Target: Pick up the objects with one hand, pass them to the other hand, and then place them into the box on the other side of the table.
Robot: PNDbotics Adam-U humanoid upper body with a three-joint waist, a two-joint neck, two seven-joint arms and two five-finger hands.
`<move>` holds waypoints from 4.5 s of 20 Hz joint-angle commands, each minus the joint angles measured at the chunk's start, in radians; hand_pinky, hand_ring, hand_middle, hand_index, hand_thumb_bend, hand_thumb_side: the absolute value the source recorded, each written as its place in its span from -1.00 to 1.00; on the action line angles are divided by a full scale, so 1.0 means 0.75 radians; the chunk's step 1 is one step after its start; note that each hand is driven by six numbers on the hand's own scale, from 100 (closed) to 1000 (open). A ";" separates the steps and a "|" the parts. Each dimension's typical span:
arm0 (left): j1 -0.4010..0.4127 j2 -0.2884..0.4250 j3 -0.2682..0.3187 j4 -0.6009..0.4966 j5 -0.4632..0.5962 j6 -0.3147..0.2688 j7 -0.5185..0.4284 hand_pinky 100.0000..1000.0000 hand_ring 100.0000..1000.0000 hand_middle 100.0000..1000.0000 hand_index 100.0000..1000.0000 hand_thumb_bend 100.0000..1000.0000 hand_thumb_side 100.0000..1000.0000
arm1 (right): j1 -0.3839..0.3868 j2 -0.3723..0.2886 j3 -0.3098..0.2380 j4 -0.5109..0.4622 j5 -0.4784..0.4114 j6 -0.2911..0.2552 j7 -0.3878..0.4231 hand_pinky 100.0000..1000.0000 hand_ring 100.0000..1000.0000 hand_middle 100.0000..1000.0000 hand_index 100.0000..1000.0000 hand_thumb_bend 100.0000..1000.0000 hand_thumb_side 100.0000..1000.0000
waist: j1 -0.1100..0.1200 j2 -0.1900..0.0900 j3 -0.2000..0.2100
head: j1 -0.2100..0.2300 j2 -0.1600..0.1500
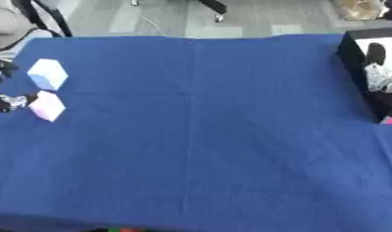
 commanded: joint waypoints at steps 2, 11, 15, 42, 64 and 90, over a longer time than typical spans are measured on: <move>0.001 -0.022 0.066 0.001 0.051 0.113 0.055 0.49 0.24 0.23 0.67 -0.18 0.15 | -0.011 -0.011 -0.012 -0.013 -0.009 0.002 0.001 0.60 0.37 0.43 0.86 -1.00 -0.85 | -0.003 -0.023 0.003 | 0.001 -0.007; -0.020 -0.137 0.108 0.085 0.070 0.238 0.118 0.49 0.25 0.29 0.68 -0.12 0.22 | -0.011 -0.002 -0.008 -0.013 -0.017 0.001 0.004 0.60 0.36 0.43 0.86 -1.00 -0.85 | -0.016 -0.019 -0.003 | 0.032 -0.009; -0.039 -0.165 0.114 0.130 0.076 0.276 0.156 0.49 0.25 0.29 0.69 -0.09 0.26 | -0.012 0.000 -0.005 -0.011 -0.018 -0.001 0.009 0.60 0.36 0.43 0.86 -1.00 -0.84 | -0.018 -0.015 -0.008 | 0.069 -0.017; -0.087 -0.248 0.104 0.197 0.022 0.336 0.164 0.43 0.12 0.10 0.58 -0.34 -0.05 | -0.010 0.009 -0.001 -0.003 -0.028 -0.002 0.015 0.60 0.36 0.43 0.86 -1.00 -0.83 | -0.030 -0.006 -0.022 | 0.115 -0.015; -0.022 -0.239 0.183 -0.254 0.326 0.328 0.077 0.29 -0.20 -0.27 0.33 -0.98 -0.42 | -0.016 0.006 0.003 -0.012 -0.028 -0.014 0.021 0.60 0.37 0.43 0.86 -1.00 -0.86 | -0.034 -0.008 -0.010 | 0.105 -0.010; -0.121 -0.393 -0.195 -0.814 0.928 0.306 -0.647 0.30 -0.20 -0.28 0.33 -1.00 -0.11 | -0.200 0.088 0.251 -0.070 0.050 -0.278 0.256 0.62 0.48 0.56 0.93 -1.00 -0.72 | -0.052 -0.016 -0.017 | 0.011 0.025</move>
